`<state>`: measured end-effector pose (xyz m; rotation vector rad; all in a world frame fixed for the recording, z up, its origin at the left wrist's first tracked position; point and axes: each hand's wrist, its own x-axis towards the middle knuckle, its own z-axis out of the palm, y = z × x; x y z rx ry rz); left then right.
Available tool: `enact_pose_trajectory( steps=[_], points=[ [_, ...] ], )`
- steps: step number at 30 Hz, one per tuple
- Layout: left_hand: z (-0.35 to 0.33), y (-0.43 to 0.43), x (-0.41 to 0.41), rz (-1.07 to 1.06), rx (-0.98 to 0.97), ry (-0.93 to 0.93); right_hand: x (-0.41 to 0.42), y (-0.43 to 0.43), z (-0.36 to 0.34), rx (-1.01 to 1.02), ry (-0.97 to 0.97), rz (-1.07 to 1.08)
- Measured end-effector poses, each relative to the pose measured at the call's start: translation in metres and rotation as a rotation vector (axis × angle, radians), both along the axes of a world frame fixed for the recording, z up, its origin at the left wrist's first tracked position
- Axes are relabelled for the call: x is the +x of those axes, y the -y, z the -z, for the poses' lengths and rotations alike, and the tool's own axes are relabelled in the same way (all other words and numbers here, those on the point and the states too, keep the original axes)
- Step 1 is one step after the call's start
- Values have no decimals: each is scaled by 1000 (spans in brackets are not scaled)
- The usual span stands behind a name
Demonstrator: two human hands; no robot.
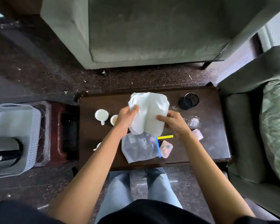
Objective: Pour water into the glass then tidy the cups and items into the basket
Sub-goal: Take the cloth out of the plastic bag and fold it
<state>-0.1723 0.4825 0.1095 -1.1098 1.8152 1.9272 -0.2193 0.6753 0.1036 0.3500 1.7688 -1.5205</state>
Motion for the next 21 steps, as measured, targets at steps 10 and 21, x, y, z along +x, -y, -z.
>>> enact_pose_trajectory(
  steps=[10,21],
  points=[
    [51,-110,-117,268,-222,-52,-96,-81,29,587,-386,47],
    [99,-194,-193,412,-419,-112,-144,-137,91,654,-448,236]
  ],
)
